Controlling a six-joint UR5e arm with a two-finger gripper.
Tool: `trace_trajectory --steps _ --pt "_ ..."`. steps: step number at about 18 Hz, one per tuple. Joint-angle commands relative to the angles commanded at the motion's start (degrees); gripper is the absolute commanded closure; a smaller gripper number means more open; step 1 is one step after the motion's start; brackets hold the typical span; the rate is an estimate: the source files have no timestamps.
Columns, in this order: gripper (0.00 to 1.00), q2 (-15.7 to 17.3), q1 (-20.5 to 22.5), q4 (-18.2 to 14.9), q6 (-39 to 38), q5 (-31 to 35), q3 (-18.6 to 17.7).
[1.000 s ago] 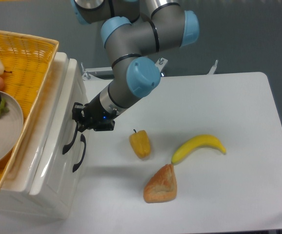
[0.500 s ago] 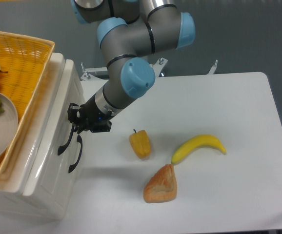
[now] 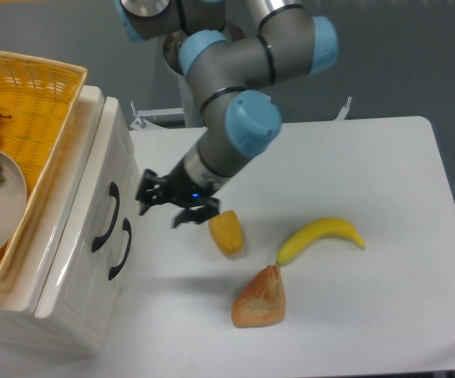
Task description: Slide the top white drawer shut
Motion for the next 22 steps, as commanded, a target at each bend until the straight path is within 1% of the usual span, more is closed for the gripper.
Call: trace_trajectory --steps 1,5,7,8,10,12,13,14,16,18,20,21,22 --pt "0.0 0.1 1.6 -0.1 1.5 1.3 0.3" --pt "0.0 0.3 8.2 0.0 9.2 5.3 1.2" --pt "0.0 0.0 10.4 0.2 15.3 8.5 2.2" --pt "0.0 -0.3 11.3 1.0 19.6 10.8 2.5" --pt "0.0 -1.8 12.3 5.9 28.2 14.9 2.1" --pt "0.0 -4.6 13.5 11.0 32.9 19.4 2.2" --pt "0.0 -5.7 13.7 12.4 34.6 22.0 2.2" --pt "0.0 -6.8 14.1 13.0 36.6 23.8 2.5" --pt "0.0 -9.0 15.3 13.4 42.9 25.8 2.6" --pt "0.0 -9.7 18.0 13.4 50.8 27.5 2.8" --pt "0.0 -11.2 19.5 13.2 59.6 27.8 4.7" --pt "0.0 -11.3 19.5 13.2 61.6 27.8 5.1" --pt "0.0 -11.4 19.5 13.3 61.8 27.8 5.2"
